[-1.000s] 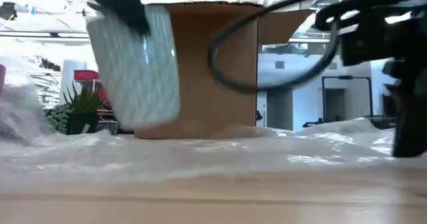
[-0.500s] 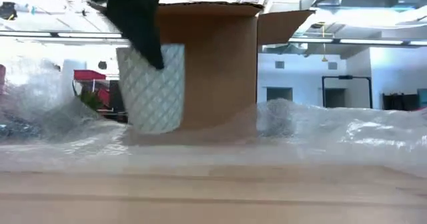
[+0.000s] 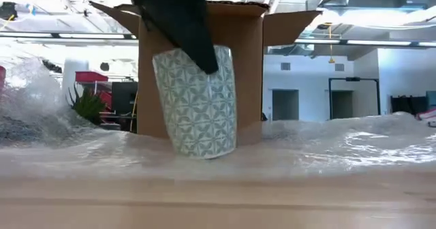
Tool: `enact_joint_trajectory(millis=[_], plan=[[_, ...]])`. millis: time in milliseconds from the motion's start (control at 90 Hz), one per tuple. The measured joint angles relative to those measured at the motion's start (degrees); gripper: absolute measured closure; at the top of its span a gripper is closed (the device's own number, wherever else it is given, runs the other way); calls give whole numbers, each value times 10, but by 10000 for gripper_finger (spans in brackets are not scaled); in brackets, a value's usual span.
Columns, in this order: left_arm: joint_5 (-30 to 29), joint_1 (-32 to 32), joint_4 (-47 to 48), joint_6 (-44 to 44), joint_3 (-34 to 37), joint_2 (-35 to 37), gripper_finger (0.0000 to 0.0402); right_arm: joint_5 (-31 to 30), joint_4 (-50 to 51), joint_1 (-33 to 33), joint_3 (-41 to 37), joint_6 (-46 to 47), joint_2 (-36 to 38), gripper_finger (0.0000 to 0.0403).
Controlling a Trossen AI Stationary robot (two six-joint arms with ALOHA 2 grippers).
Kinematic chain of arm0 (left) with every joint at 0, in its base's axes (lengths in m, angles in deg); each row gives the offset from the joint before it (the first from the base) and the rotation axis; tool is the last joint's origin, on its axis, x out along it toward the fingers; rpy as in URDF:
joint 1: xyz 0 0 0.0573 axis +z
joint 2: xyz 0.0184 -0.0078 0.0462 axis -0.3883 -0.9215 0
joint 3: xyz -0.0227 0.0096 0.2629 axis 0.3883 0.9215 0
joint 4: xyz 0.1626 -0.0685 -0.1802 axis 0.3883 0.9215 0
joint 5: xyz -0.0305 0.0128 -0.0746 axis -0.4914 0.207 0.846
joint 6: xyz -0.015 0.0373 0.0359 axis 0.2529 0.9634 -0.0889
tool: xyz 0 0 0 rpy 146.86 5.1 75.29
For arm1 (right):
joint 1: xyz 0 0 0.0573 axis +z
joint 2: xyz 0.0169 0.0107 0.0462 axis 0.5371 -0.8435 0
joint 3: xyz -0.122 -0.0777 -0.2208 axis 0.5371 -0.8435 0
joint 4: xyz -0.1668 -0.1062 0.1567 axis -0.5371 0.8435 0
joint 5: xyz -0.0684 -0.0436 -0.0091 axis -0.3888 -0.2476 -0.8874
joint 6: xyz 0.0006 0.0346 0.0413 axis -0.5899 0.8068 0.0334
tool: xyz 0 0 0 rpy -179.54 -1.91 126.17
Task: Wrap mug
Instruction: Pack the white mug with the bubble wrap
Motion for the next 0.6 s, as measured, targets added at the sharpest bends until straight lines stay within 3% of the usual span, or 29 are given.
enact_joint_trajectory(millis=[433,600], plan=[[53,1,16,11,-4,4,402,-6,-3,15,1,-7,51,403],[55,-1,23,11,-4,5,402,9,-135,15,-39,-21,27,403]])
